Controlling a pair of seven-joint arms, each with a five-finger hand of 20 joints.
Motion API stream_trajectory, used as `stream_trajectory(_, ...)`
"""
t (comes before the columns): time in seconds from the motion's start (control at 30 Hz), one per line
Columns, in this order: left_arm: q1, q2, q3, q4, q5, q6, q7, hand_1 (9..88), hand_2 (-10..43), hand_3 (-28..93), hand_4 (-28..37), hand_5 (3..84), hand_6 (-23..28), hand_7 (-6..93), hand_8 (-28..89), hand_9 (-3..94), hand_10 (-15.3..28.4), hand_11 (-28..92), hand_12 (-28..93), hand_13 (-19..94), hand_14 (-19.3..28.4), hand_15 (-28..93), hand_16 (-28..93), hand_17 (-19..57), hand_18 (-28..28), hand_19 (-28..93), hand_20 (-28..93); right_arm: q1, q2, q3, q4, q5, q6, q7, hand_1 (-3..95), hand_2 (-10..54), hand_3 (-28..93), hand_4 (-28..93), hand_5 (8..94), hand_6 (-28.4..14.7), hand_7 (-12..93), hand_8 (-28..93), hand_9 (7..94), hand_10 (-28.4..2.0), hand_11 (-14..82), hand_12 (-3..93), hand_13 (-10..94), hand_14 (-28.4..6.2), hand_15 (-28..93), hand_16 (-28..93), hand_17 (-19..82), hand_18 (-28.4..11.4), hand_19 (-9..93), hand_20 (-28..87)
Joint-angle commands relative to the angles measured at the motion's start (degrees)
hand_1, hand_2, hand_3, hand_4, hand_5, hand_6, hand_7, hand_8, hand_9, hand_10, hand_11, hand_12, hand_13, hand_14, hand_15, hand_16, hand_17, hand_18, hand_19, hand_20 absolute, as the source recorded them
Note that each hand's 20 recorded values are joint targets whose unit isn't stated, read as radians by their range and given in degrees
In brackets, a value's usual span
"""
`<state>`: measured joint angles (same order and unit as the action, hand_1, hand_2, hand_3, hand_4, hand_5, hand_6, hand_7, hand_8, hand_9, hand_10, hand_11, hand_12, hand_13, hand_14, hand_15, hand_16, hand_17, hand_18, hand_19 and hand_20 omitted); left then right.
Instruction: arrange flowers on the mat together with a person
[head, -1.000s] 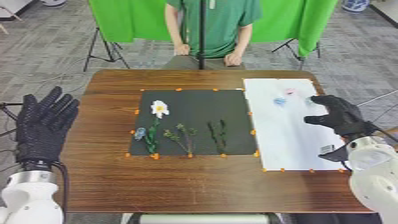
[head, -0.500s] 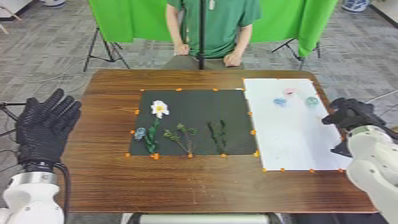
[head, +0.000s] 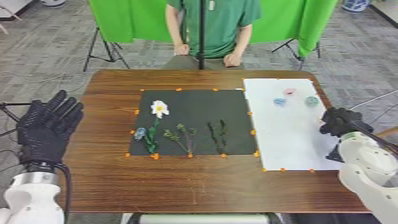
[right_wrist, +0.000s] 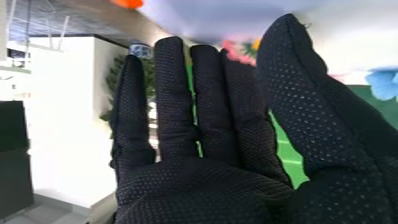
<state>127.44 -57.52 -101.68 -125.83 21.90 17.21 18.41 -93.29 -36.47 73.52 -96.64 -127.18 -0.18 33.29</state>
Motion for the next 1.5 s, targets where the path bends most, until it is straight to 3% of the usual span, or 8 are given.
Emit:
stream_trajectory(0.03,0.6,-0.09,1.28,0.41,-0.49,-0.06,-0.77,22.6,18.4,70,-28.3,44.8,8.4,10.4,-9,36.8,15.1,18,8,26,14.4,28,-7,-4.8,13.0,33,8,4.4,1.1,-5.6,3.4,0.0,4.8,0.2,51.8,-9.5,66,-28,60.4,4.3,30,-11,59.7,-6.8,17.4,16.2,47,-6.9,38,25,18,-16.4,56,18)
stream_trajectory(0.3,0.6,-0.19,1.45,0.47,-1.10,-0.02,-0.85,22.5,18.3,71,-28.3,44.9,8.4,10.5,-9,36.8,15.0,18,8,26,14.6,28,-7,-4.9,13.2,33,9,3.5,0.7,-5.9,2.7,-0.8,6.9,0.3,56.8,-9.5,67,-28,69.4,4.9,41,-6,71.6,-5.5,10.5,26.5,52,-5.0,35,33,20,-15.8,55,19)
stream_trajectory(0.53,0.8,-0.12,1.27,0.52,-1.38,-0.19,-0.85,22.7,18.2,71,-28.3,44.9,8.3,10.5,-9,36.9,15.1,18,8,26,14.5,28,-8,-5.0,13.3,33,9,4.4,1.5,-9.1,-4.3,-6.1,13.5,-1.0,56.8,-9.5,69,-28,70.8,4.4,41,-5,74.1,-6.2,8.6,29.2,54,-4.6,34,36,21,-16.0,56,19)
stream_trajectory(0.73,0.2,0.08,1.52,0.80,-1.38,-0.16,-1.27,22.7,18.1,71,-28.3,44.9,8.3,10.6,-9,36.9,15.1,18,8,26,14.6,28,-7,-5.0,13.3,33,9,13.3,0.3,-20.0,-9.7,-2.9,20.5,-5.5,56.9,-9.5,70,-28,70.8,3.9,41,-4,73.7,-6.8,8.5,29.9,54,-4.6,34,37,21,-16.0,56,19)
stream_trajectory(0.87,0.0,0.40,1.28,1.00,-1.65,-0.02,-1.06,22.8,18.1,71,-28.3,45.0,8.3,10.6,-9,37.0,14.9,18,8,26,14.6,28,-7,-5.0,13.4,33,9,21.4,-2.1,-29.0,-11.3,-2.9,20.6,-9.7,56.3,-9.5,71,-28,70.4,3.6,41,-4,72.6,-7.6,9.5,29.7,55,-4.4,34,38,21,-15.7,56,19)
stream_trajectory(1.13,-1.4,1.06,3.22,1.70,-1.72,-0.32,-1.98,22.9,18.2,71,-28.3,45.9,8.2,10.9,-9,38.7,14.3,18,8,27,14.6,28,-8,-4.9,13.4,33,9,35.3,-12.6,-43.9,-8.0,2.6,19.0,-15.4,56.1,-9.5,71,-28,69.8,3.6,42,-4,71.6,-7.6,10.7,28.4,54,-4.0,33,37,21,-15.4,55,18)
stream_trajectory(1.37,-1.8,1.44,3.75,1.81,-1.67,-0.20,-2.65,23.0,18.2,70,-28.3,46.1,8.3,10.9,-9,39.1,14.3,18,8,27,14.5,29,-8,-4.8,13.4,33,9,42.1,-19.8,-52.9,-0.9,5.1,16.6,-14.6,56.1,-9.5,71,-28,69.3,3.6,43,-4,71.2,-7.7,11.1,28.0,54,-4.0,33,37,21,-15.3,55,18)
stream_trajectory(1.5,-2.2,1.56,4.36,1.88,-2.83,-0.39,-2.90,23.0,18.3,70,-28.3,46.2,8.2,11.0,-9,39.2,14.3,18,8,27,14.2,28,-8,-4.8,13.4,33,9,43.9,-22.2,-55.1,0.5,8.4,16.2,-13.7,56.1,-9.5,71,-28,69.1,3.6,43,-5,70.8,-7.8,11.5,27.6,54,-4.1,33,37,21,-15.4,56,18)
